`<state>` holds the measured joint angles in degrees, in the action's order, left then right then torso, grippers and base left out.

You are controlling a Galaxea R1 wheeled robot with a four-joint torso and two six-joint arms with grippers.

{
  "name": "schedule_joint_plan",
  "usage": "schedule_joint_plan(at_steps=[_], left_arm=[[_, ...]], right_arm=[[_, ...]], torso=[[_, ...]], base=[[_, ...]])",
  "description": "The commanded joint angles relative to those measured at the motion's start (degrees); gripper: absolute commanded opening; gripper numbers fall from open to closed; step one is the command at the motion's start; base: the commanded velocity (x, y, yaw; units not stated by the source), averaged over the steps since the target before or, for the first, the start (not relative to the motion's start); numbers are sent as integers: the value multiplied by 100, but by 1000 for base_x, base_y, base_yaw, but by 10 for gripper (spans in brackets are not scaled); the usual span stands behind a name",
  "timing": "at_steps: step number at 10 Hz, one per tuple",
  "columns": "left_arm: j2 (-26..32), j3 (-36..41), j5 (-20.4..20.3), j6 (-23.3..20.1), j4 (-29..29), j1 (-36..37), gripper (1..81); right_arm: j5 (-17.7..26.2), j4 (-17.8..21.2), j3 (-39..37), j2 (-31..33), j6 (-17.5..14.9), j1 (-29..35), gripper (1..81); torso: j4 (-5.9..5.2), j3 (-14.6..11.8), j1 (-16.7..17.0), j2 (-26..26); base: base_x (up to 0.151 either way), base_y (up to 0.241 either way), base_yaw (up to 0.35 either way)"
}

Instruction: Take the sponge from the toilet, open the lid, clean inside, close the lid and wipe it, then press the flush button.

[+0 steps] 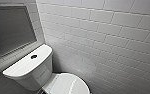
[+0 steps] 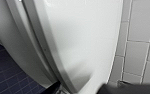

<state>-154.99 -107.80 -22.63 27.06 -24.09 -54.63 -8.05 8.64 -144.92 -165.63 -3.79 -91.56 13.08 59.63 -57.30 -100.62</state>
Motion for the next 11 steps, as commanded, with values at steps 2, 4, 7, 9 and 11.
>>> schedule_joint_plan(at_steps=[2,4,7,9,11], left_arm=[[-85,5,241,-8,133,624,811],[-225,-197,241,-8,132,729,811],[-498,-820,241,1,-69,782,811],[-507,-892,232,9,-306,869,811],[-463,-892,224,132,-342,923,811]], right_arm=[[330,6,9,-7,1,125,10],[330,6,9,1,1,107,10],[330,14,9,10,1,89,10],[330,14,17,10,1,98,10],[330,6,9,1,1,98,10]], torso=[[0,0,0,0],[0,0,0,0],[0,-2,0,0],[0,-5,0,0],[0,-5,0,0]], base=[[0,0,0],[0,0,0],[0,0,0],[0,0,0],[0,0,0]])
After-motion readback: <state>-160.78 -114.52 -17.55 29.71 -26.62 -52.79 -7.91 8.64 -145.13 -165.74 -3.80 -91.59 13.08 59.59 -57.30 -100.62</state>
